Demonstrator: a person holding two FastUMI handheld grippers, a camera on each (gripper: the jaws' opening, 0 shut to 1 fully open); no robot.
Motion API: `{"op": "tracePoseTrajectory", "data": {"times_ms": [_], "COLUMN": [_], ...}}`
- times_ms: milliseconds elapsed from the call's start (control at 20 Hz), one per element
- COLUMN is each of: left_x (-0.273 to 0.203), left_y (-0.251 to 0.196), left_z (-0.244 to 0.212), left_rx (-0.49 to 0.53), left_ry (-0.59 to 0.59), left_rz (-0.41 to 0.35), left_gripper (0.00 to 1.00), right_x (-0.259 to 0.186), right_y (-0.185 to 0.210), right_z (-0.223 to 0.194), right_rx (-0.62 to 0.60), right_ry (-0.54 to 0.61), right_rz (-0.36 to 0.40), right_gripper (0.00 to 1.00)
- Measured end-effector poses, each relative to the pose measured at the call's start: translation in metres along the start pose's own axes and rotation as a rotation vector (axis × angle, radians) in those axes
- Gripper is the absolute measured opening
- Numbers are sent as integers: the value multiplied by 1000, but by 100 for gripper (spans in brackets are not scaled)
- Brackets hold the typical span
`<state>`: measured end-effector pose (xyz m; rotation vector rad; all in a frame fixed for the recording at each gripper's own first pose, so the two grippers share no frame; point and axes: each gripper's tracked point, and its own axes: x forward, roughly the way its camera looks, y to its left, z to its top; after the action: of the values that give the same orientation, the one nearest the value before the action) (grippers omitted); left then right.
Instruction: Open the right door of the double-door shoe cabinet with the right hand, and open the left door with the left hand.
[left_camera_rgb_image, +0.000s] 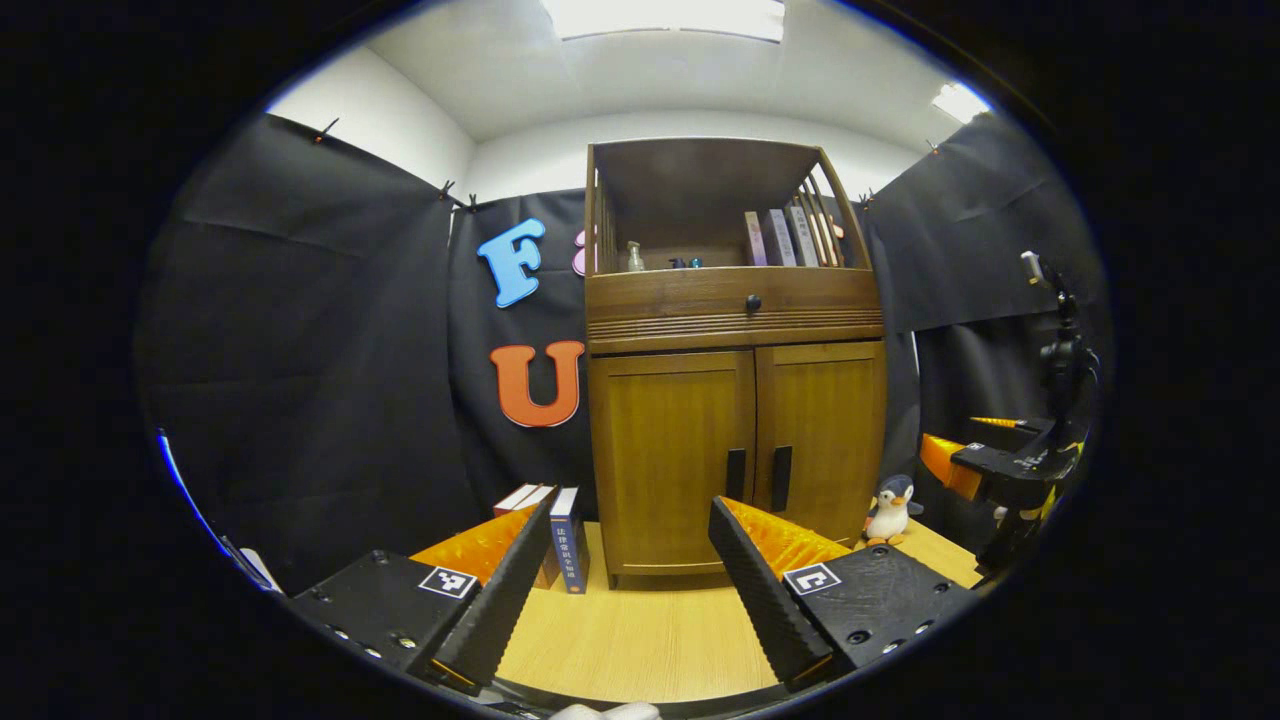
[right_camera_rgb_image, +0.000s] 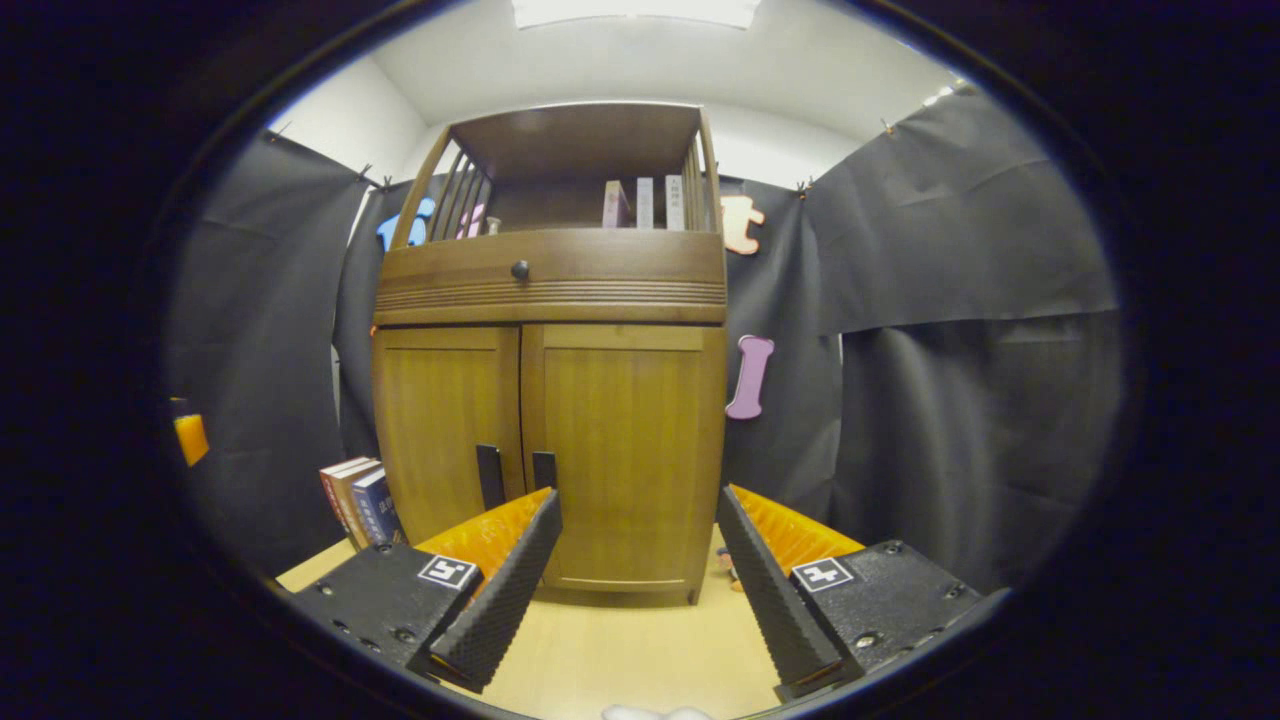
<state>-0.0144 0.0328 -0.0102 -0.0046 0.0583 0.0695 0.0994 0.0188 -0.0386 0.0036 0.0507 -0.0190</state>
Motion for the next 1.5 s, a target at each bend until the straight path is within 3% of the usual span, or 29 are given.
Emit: {"op": "tracePoseTrajectory", "data": {"times_ms": [100,150,700,950,1200,1250,1400,1500], "left_x": [0,0,9,16,21,20,17,12], "left_y": [4,7,31,29,31,33,34,37], "left_z": [1,-1,3,-4,-5,-5,-7,-9], "left_rx": [12,17,50,37,8,8,8,7], "left_ry": [1,10,23,66,80,80,94,101], "left_rz": [26,44,225,239,257,264,275,279], "left_gripper": [100,96,95,96,96,100,96,96], "right_x": [26,38,185,228,256,259,265,263], "right_y": [6,11,77,100,109,109,108,113], "right_z": [-6,-10,-69,-87,-98,-100,-100,-100], "right_rx": [15,20,24,-2,-12,-11,-7,-2], "right_ry": [11,21,154,185,212,218,211,212], "right_rz": [22,31,155,166,155,154,135,154], "right_gripper": [100,100,100,95,80,78,65,48]}}
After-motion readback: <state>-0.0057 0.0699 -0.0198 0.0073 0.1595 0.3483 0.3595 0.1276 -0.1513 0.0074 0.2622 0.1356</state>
